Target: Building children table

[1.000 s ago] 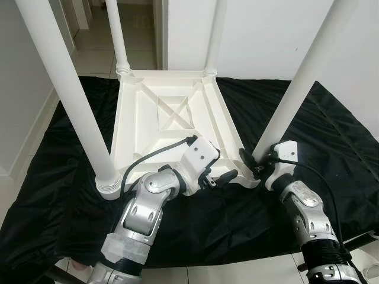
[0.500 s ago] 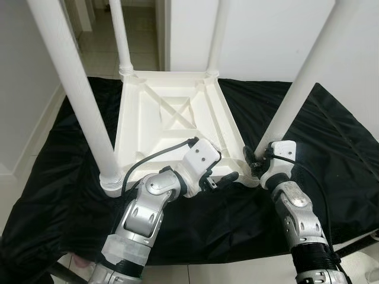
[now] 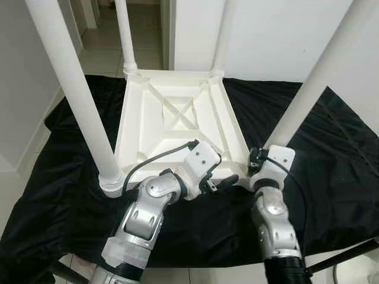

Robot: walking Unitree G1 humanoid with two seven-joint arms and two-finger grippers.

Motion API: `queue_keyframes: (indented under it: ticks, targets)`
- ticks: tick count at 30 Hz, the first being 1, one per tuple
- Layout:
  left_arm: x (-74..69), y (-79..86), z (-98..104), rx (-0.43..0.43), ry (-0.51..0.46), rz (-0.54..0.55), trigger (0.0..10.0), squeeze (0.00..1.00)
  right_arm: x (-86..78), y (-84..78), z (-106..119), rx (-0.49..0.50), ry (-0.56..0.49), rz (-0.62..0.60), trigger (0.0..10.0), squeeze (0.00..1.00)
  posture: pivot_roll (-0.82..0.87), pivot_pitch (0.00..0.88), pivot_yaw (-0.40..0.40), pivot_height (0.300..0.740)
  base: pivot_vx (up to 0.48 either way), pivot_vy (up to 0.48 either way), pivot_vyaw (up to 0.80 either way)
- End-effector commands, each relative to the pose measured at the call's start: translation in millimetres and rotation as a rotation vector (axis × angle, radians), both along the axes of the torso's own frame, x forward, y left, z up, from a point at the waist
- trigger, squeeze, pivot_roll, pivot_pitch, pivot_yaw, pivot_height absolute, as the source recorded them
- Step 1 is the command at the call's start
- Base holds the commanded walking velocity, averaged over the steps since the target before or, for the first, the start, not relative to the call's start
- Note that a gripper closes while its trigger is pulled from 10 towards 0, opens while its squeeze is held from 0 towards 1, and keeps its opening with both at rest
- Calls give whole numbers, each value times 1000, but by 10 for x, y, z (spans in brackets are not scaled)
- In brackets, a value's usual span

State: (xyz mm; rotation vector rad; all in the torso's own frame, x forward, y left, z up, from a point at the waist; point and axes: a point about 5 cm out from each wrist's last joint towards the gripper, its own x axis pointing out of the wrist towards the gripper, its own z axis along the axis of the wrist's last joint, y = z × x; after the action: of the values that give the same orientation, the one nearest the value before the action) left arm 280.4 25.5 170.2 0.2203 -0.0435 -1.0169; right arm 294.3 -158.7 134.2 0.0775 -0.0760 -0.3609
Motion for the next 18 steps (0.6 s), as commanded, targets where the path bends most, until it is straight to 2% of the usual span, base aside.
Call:
queue_keyframes:
  ticks: [1, 7, 8, 13, 14, 18]
  targets:
    - [25, 26, 7, -10, -26, 119, 10000, 0, -116, -34, -150, 41, 71, -109, 10000, 0, -28, 0, -51, 740, 0, 0, 0]
    - [23, 29, 2, -7, -26, 119, 10000, 0, -112, -44, -131, 44, 57, -37, 10000, 0, -25, 0, -52, 740, 0, 0, 0]
    - [25, 30, 2, -6, -27, 120, 10000, 0, -111, -32, -137, 58, 58, -4, 10000, 1000, -25, 0, -52, 740, 0, 0, 0]
    - [26, 35, 1, -6, -28, 121, 10000, 0, -110, -77, -125, 23, 49, 12, 10000, 1000, -25, 0, -53, 740, 0, 0, 0]
    - [23, 38, -3, -5, -27, 121, 10000, 0, -110, -137, -120, 20, 48, 8, 10000, 1000, -30, 0, -53, 740, 0, 0, 0]
    - [12, 40, -16, -1, -26, 118, 10000, 0, -106, -207, -105, 68, 38, 39, 10000, 1000, -34, 0, -53, 740, 0, 0, 0]
